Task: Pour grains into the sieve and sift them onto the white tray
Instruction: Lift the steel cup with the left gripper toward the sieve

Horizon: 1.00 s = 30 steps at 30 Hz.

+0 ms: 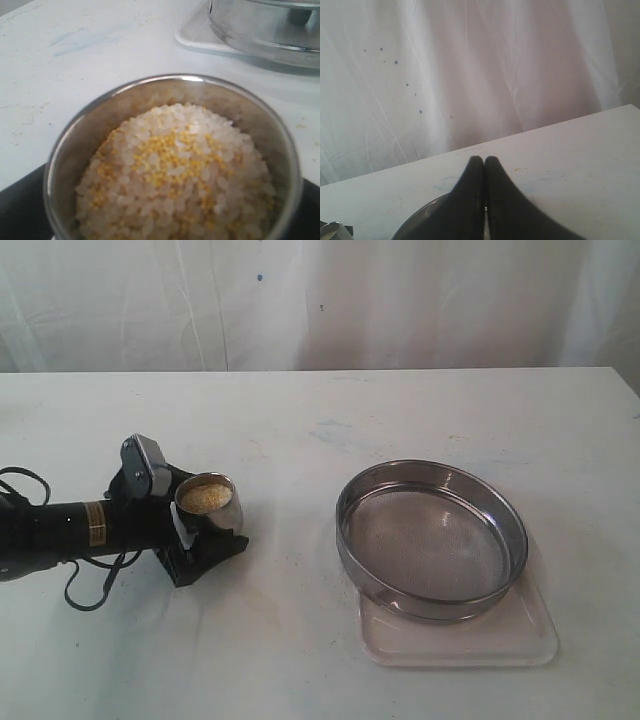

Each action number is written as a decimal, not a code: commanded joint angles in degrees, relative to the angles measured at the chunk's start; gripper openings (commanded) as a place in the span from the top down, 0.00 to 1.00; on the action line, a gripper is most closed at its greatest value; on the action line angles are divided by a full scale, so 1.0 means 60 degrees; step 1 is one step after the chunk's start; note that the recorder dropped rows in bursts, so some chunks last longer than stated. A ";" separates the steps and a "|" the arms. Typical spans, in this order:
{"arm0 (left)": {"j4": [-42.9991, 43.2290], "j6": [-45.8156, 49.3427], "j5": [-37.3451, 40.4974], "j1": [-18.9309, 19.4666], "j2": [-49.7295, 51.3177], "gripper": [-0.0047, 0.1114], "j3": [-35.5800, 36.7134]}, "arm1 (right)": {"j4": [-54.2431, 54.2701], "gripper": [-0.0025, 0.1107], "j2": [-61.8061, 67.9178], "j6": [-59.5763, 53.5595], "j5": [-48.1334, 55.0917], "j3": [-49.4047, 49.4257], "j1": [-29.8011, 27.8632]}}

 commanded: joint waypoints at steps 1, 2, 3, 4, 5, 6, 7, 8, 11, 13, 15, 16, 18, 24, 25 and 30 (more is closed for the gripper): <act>-0.0104 -0.0018 -0.0030 -0.0054 0.0015 0.05 -0.0045 | -0.0039 0.98 0.0009 -0.0006 -0.0057 0.0018 -0.0036; -0.0104 -0.0022 -0.0030 -0.0054 0.0015 0.05 -0.0071 | -0.0039 0.98 0.0009 -0.0006 -0.0057 0.0018 -0.0036; -0.0104 -0.0022 -0.0030 -0.0054 0.0015 0.05 -0.0084 | -0.0039 0.98 0.0009 -0.0006 -0.0057 0.0018 -0.0036; -0.0104 -0.0022 -0.0030 -0.0054 0.0015 0.06 -0.0111 | -0.0039 0.98 0.0009 -0.0006 -0.0057 0.0018 -0.0036; -0.0146 -0.0022 -0.0030 -0.0054 0.0015 0.06 -0.0127 | -0.0039 0.98 0.0009 -0.0006 -0.0057 0.0018 -0.0036; -0.0165 -0.0022 -0.0030 -0.0054 0.0015 0.06 -0.0127 | -0.0039 0.98 0.0009 -0.0006 -0.0057 0.0018 -0.0036; -0.0165 -0.0022 -0.0030 -0.0054 0.0015 0.12 -0.0127 | -0.0039 0.98 0.0009 -0.0006 -0.0057 0.0018 -0.0036; -0.0147 -0.0022 -0.0030 -0.0054 0.0015 0.15 -0.0127 | -0.0039 0.98 0.0009 -0.0006 -0.0057 0.0018 -0.0036; 0.0046 -0.0022 -0.0030 -0.0054 0.0015 0.50 -0.0127 | -0.0039 0.98 0.0009 -0.0006 -0.0057 0.0018 -0.0036; 0.0186 -0.0022 -0.0030 -0.0054 0.0015 0.71 -0.0127 | -0.0039 0.98 0.0009 -0.0006 -0.0057 0.0018 -0.0036; 0.0339 -0.0022 -0.0030 -0.0054 0.0015 0.91 -0.0127 | -0.0039 0.98 0.0009 -0.0006 -0.0057 0.0018 -0.0036; 0.0390 -0.0022 -0.0030 -0.0054 0.0015 0.96 -0.0127 | -0.0039 0.98 0.0009 -0.0006 -0.0057 0.0018 -0.0036; 0.0390 -0.0022 -0.0030 -0.0054 0.0015 0.96 -0.0127 | -0.0039 0.98 0.0009 -0.0006 -0.0057 0.0018 -0.0036; 0.0266 -0.0047 -0.0030 -0.0054 -0.0003 0.96 -0.0127 | -0.0039 0.98 0.0009 -0.0006 -0.0057 0.0018 -0.0036; 0.0266 -0.0047 -0.0030 -0.0054 -0.0003 0.96 -0.0127 | -0.0039 0.98 0.0009 -0.0006 -0.0057 0.0018 -0.0036; 0.0265 -0.0047 -0.0030 -0.0054 -0.0058 0.96 -0.0127 | -0.0039 0.98 0.0009 -0.0006 -0.0057 0.0018 -0.0036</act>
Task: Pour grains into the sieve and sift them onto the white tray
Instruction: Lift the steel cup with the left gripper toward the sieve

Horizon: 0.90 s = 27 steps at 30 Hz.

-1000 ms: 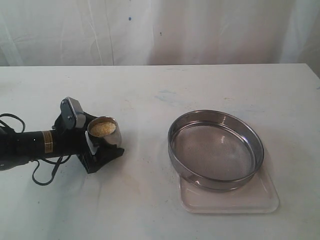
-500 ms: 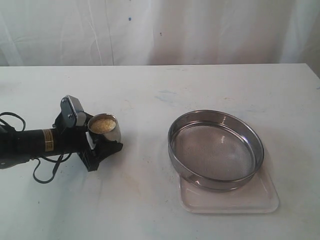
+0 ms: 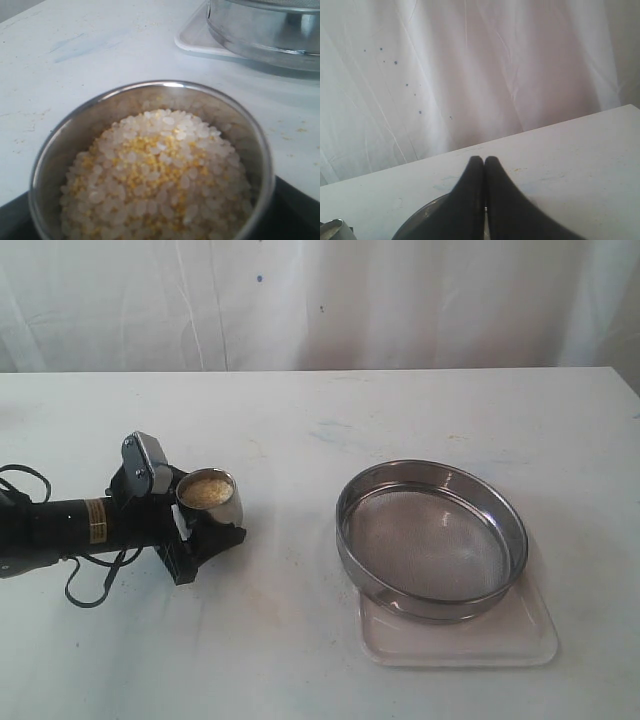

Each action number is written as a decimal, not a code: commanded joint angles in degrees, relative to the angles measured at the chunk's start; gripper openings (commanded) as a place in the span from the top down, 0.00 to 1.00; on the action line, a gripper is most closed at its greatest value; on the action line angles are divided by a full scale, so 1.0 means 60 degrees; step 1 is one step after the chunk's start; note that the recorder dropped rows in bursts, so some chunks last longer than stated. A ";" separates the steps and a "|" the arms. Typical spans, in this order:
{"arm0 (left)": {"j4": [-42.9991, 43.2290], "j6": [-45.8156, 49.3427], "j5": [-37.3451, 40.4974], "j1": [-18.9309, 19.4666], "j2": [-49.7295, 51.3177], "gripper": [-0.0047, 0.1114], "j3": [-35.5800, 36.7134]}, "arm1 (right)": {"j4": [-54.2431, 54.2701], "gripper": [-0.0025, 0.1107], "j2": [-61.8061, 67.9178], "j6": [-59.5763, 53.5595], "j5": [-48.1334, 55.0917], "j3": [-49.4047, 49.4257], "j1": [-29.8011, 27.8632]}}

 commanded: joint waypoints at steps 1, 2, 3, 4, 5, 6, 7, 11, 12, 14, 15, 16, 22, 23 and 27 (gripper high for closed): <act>0.0136 -0.0047 0.0008 -0.0040 -0.0109 0.96 -0.0021 | -0.0039 0.98 0.0009 -0.0006 -0.0057 0.0018 -0.0036; 0.0136 -0.0047 0.0008 -0.0040 -0.0214 0.96 -0.0021 | -0.0039 0.98 0.0009 -0.0006 -0.0057 0.0018 -0.0036; 0.0136 -0.0064 0.0008 -0.0040 -0.0316 0.96 -0.0021 | -0.0039 0.98 0.0009 -0.0006 -0.0057 0.0018 -0.0036; 0.0159 -0.0064 0.0008 -0.0040 -0.0433 0.96 -0.0021 | -0.0039 0.98 0.0009 -0.0006 -0.0057 0.0018 -0.0036; 0.0178 -0.0092 0.0008 -0.0040 -0.0550 0.96 -0.0021 | -0.0039 0.98 0.0009 -0.0006 -0.0057 0.0018 -0.0036; 0.0183 -0.0092 0.0008 -0.0040 -0.0651 0.96 -0.0021 | -0.0039 0.98 0.0009 -0.0006 -0.0057 0.0018 -0.0036; 0.0200 -0.0092 0.0008 -0.0040 -0.0720 0.96 -0.0021 | -0.0039 0.98 0.0009 -0.0006 -0.0057 0.0018 -0.0036; 0.0199 -0.0316 0.0008 -0.0040 -0.0942 0.96 -0.0021 | -0.0039 0.98 0.0009 -0.0006 -0.0057 0.0018 -0.0036; 0.0237 -0.0387 0.0008 -0.0040 -0.0989 0.96 -0.0021 | -0.0039 0.98 0.0009 -0.0006 -0.0057 0.0018 -0.0036; 0.0339 -0.0820 0.0008 -0.0040 -0.1110 0.96 -0.0021 | -0.0039 0.98 0.0009 -0.0006 -0.0057 0.0018 -0.0036; 0.0481 -0.1066 0.0008 -0.0040 -0.1194 0.96 -0.0021 | -0.0039 0.98 0.0009 -0.0006 -0.0057 0.0018 -0.0036; 0.0597 -0.1186 0.0008 -0.0054 -0.1271 0.96 -0.0021 | -0.0039 0.98 0.0009 -0.0006 -0.0057 0.0018 -0.0036; 0.0865 -0.1582 0.0008 -0.0233 -0.2110 0.96 -0.0021 | -0.0039 0.98 0.0009 -0.0006 -0.0057 0.0018 -0.0036; 0.0911 -0.1602 0.0008 -0.0387 -0.2271 0.96 -0.0021 | -0.0039 0.98 0.0009 -0.0006 -0.0057 0.0018 -0.0036; 0.0979 -0.1602 0.0008 -0.1195 -0.2763 0.96 -0.0021 | -0.0039 0.98 0.0009 -0.0006 -0.0057 0.0018 -0.0036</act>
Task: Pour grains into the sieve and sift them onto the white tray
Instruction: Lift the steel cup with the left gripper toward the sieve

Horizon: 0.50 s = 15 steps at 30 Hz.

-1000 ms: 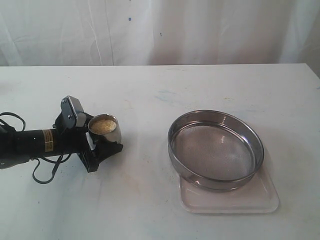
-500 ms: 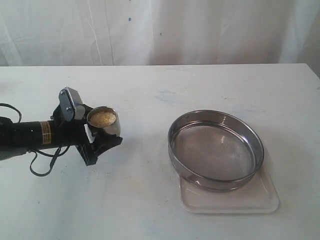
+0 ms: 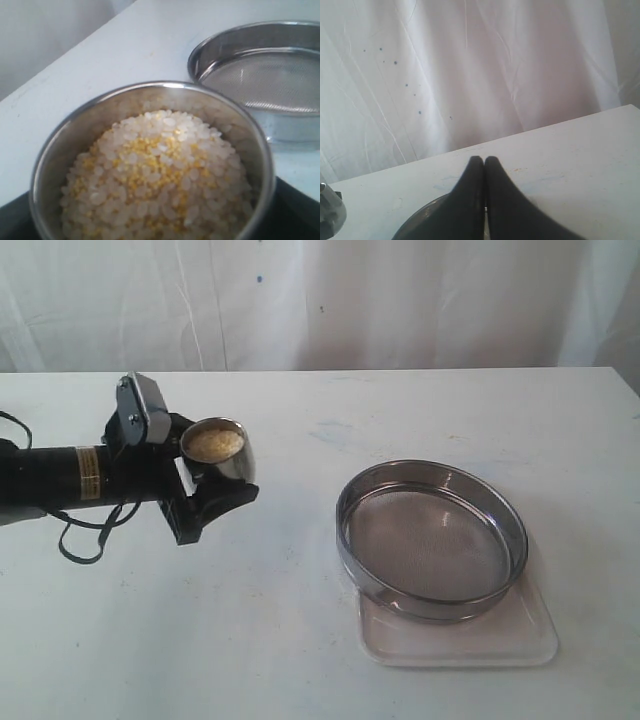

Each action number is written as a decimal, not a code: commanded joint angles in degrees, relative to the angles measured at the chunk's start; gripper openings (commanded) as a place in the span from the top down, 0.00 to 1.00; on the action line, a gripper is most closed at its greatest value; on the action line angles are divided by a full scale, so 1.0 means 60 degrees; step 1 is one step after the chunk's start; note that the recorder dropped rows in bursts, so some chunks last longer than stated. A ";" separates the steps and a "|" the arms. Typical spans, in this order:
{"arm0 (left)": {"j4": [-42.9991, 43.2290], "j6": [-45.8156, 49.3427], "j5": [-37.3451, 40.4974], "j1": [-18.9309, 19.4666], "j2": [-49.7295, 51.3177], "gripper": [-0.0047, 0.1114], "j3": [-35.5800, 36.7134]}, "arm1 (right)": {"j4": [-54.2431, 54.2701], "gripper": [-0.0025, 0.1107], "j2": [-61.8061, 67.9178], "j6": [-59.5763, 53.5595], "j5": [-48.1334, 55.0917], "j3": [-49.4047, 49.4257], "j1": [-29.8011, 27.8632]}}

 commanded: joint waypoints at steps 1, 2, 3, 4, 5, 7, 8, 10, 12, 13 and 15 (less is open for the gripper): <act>0.0103 -0.0124 -0.0353 -0.0919 -0.0679 0.96 -0.0026 | -0.0039 0.98 0.0009 -0.0006 -0.0057 0.0018 -0.0036; 0.0103 -0.0161 -0.0353 -0.1094 -0.0742 0.96 -0.0066 | -0.0039 0.98 0.0009 -0.0006 -0.0057 0.0018 -0.0036; 0.0103 -0.0399 -0.0353 -0.1241 -0.0786 0.96 -0.0126 | -0.0039 0.98 0.0009 -0.0006 -0.0057 0.0018 -0.0036; 0.0103 -0.0709 -0.0353 -0.1368 -0.0805 0.96 -0.0231 | -0.0039 0.98 0.0009 -0.0006 -0.0057 0.0018 -0.0036; 0.0103 -0.0871 -0.0353 -0.1464 -0.0828 0.96 -0.0306 | -0.0039 0.98 0.0009 -0.0006 -0.0057 0.0018 -0.0036; 0.0103 -0.1091 -0.0353 -0.1681 -0.0847 0.96 -0.0517 | -0.0039 0.98 0.0009 -0.0006 -0.0057 0.0018 -0.0036; 0.0103 -0.1171 -0.0353 -0.1788 -0.0847 0.96 -0.0647 | -0.0039 0.98 0.0009 -0.0006 -0.0057 0.0018 -0.0036; 0.0232 -0.1521 -0.0353 -0.2027 -0.0847 0.96 -0.0978 | -0.0039 0.98 0.0009 -0.0006 -0.0057 0.0018 -0.0036; 0.0569 -0.1913 0.0002 -0.2262 -0.0847 0.96 -0.1345 | -0.0039 0.98 0.0009 -0.0006 -0.0057 0.0018 -0.0036; 0.0941 -0.2166 0.0504 -0.2399 -0.0847 0.96 -0.1568 | -0.0039 0.98 0.0009 -0.0006 -0.0057 0.0018 -0.0036; 0.1634 -0.2638 0.1349 -0.2631 -0.0847 0.96 -0.1946 | -0.0039 0.98 0.0009 -0.0006 -0.0057 0.0018 -0.0036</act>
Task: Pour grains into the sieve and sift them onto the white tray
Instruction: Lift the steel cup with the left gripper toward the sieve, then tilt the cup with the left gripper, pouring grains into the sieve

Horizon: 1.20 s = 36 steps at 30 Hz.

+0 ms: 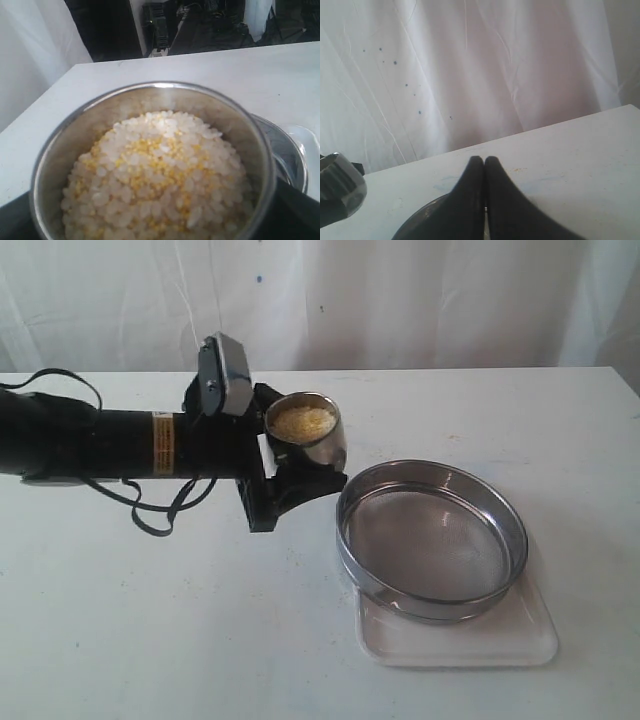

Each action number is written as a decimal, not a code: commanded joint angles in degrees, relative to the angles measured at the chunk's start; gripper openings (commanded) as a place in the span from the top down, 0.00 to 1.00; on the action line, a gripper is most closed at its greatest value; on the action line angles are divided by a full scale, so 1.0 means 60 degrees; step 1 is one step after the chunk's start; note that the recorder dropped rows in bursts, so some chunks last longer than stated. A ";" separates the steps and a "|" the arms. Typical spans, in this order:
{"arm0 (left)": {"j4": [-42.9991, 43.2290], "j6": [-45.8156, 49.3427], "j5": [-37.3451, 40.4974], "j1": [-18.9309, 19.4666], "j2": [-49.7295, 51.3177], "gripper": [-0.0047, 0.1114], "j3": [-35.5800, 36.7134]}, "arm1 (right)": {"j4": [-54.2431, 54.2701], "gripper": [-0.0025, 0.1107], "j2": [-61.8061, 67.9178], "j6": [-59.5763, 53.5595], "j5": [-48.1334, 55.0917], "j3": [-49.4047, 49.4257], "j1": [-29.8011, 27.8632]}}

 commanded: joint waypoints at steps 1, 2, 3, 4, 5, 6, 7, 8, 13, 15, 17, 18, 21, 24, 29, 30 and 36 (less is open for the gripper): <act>0.1380 -0.1027 0.1506 -0.0569 -0.0175 0.96 -0.0908 | -0.0039 0.98 0.0009 -0.0006 -0.0057 0.0018 -0.0036; 0.1598 -0.1095 0.1657 -0.0662 -0.0175 0.96 -0.1052 | -0.0039 0.98 0.0009 -0.0006 -0.0057 0.0018 -0.0036; 0.1855 -0.1153 0.1886 -0.0709 -0.0175 0.96 -0.1175 | -0.0039 0.98 0.0009 -0.0006 -0.0057 0.0018 -0.0036; 0.2047 -0.1194 0.2039 -0.0777 -0.0175 0.96 -0.1292 | -0.0039 0.98 0.0009 -0.0006 -0.0057 0.0018 -0.0036; 0.2202 -0.1254 0.2214 -0.0782 -0.0175 0.96 -0.1383 | -0.0039 0.98 0.0009 -0.0006 -0.0057 0.0018 -0.0036; 0.2383 -0.1420 0.2383 -0.0782 -0.0175 0.96 -0.1505 | -0.0039 0.98 0.0009 -0.0006 -0.0057 0.0018 -0.0036; 0.2499 -0.1468 0.2481 -0.0782 -0.0175 0.96 -0.1582 | -0.0039 0.98 0.0009 -0.0006 -0.0057 0.0018 -0.0036; 0.2615 -0.1576 0.2560 -0.0782 -0.0175 0.96 -0.1645 | -0.0039 0.98 0.0009 -0.0006 -0.0057 0.0018 -0.0036; 0.3118 -0.1733 0.2843 -0.0818 -0.0175 0.96 -0.1999 | -0.0039 0.98 0.0009 -0.0006 -0.0057 0.0018 -0.0036; 0.3232 -0.1753 0.3338 -0.0936 -0.0175 0.96 -0.2046 | -0.0039 0.98 0.0009 -0.0006 -0.0057 0.0018 -0.0036; 0.3269 -0.1646 0.3559 -0.1111 -0.0156 0.96 -0.2046 | -0.0039 0.98 0.0009 -0.0006 -0.0057 0.0018 -0.0036; 0.3269 -0.1532 0.3580 -0.1222 -0.0114 0.96 -0.2046 | -0.0039 0.98 0.0009 -0.0006 -0.0057 0.0018 -0.0036; 0.3311 -0.1367 0.4015 -0.1565 0.0060 0.96 -0.2134 | -0.0039 0.98 0.0009 -0.0006 -0.0057 0.0018 -0.0036; 0.3298 -0.1364 0.4309 -0.1841 0.0451 0.96 -0.2474 | -0.0039 0.98 0.0009 -0.0006 -0.0057 0.0018 -0.0036; 0.3372 -0.1541 0.4865 -0.2181 0.1049 0.96 -0.3226 | -0.0039 0.98 0.0009 -0.0006 -0.0057 0.0018 -0.0036; 0.3445 -0.1541 0.5112 -0.2235 0.1163 0.96 -0.3342 | -0.0039 0.98 0.0009 -0.0006 -0.0057 0.0018 -0.0036; 0.4167 -0.1092 0.6859 -0.2860 0.1599 0.96 -0.3699 | -0.0039 0.98 0.0009 -0.0006 -0.0057 0.0018 -0.0036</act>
